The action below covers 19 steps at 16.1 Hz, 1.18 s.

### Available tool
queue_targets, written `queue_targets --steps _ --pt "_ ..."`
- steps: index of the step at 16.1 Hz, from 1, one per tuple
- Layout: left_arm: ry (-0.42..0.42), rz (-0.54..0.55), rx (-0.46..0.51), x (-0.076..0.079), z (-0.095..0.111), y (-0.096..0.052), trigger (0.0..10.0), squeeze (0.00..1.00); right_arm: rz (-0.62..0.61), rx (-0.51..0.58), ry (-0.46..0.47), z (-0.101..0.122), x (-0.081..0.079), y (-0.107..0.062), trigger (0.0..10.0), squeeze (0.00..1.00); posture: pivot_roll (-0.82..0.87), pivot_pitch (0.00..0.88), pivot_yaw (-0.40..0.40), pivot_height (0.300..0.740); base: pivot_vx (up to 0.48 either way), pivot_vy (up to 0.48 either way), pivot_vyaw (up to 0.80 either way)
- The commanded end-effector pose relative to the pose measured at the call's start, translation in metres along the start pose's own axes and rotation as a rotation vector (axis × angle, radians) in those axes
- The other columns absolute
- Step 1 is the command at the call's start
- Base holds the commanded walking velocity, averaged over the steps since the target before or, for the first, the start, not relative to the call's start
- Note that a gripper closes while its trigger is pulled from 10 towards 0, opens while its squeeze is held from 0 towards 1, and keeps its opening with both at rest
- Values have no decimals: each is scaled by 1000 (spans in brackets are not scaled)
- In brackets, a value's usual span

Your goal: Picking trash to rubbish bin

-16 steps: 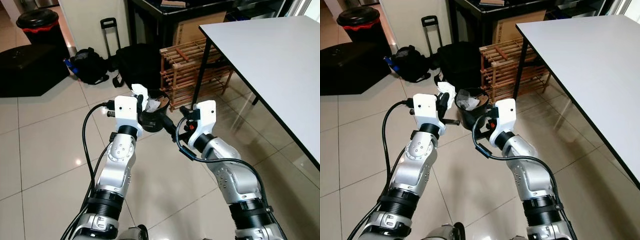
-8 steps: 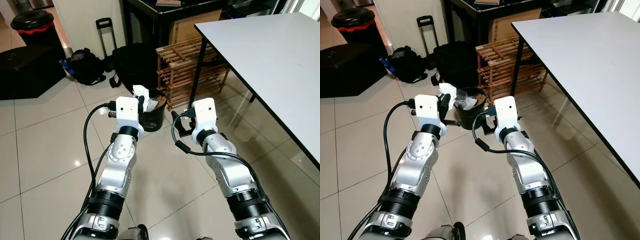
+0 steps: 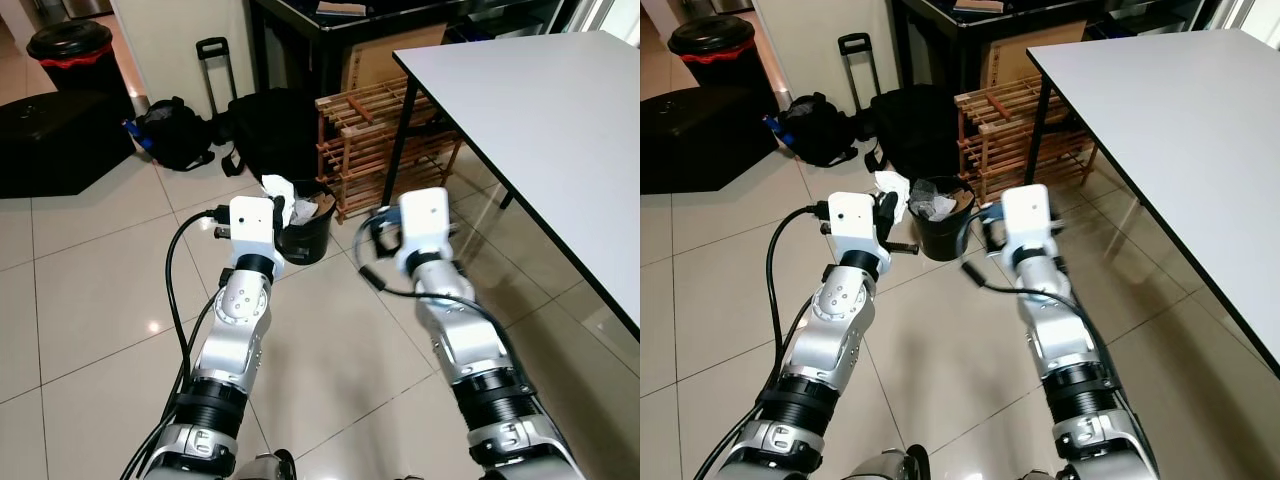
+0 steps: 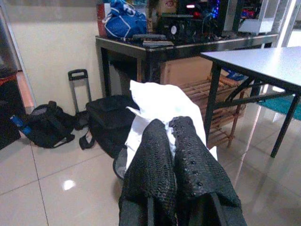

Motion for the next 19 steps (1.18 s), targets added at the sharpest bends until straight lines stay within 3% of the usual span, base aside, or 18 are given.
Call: queue_targets --steps 1,5,10,19 --pt "8 10 5 -1 1 3 10000 0 -22 17 18 4 2 3 10000 0 -54 76 34 740 0 0 0" --pt "9 18 6 -2 0 4 10000 0 -54 37 38 6 7 5 10000 0 -55 60 37 740 0 0 0" --pt "3 21 -27 -2 -10 1 10000 0 4 -3 48 -7 -2 2 10000 0 -62 49 43 740 0 0 0" --pt "19 35 -44 -5 -14 2 10000 0 48 -20 61 -12 -11 2 10000 0 -54 57 41 740 307 0 0"
Point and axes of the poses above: a point about 5 cm out from each wrist's last joint towards the gripper, its own y axis pointing out of the wrist towards the gripper, its own z axis along the axis of the wrist's last joint, x = y × z, the point moved 3 cm from there along y, pointing out of the wrist towards the gripper, and after that the axes turned 14 degrees about y, right-handed, at the moved point
